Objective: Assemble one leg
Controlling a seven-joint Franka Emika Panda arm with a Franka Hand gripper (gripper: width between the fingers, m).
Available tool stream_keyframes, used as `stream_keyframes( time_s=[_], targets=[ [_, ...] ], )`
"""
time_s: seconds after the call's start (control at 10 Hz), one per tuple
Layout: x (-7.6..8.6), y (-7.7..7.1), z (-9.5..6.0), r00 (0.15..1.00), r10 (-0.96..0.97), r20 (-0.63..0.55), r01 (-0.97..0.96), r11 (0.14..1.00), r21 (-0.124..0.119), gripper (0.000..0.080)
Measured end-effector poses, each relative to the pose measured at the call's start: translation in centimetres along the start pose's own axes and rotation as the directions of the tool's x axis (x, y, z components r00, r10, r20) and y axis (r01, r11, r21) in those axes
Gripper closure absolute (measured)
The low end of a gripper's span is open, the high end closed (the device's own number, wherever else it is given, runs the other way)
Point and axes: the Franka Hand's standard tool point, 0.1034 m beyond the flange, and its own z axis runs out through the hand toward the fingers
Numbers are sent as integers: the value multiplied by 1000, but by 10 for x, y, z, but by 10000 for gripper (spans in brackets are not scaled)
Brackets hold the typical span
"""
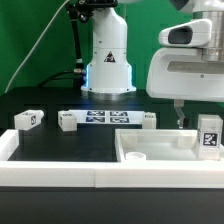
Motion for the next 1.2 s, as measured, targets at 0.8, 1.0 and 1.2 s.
stream_keyframes(
  time_s=[0.8, 1.0, 1.2],
  targets=[
    [-1, -1, 1, 970, 245, 1, -245, 970, 5, 509],
    [-2, -1, 2, 880, 475, 7, -475, 880, 11, 509],
    [-2, 1, 2, 739, 673, 19, -674, 739, 15, 509]
  ],
)
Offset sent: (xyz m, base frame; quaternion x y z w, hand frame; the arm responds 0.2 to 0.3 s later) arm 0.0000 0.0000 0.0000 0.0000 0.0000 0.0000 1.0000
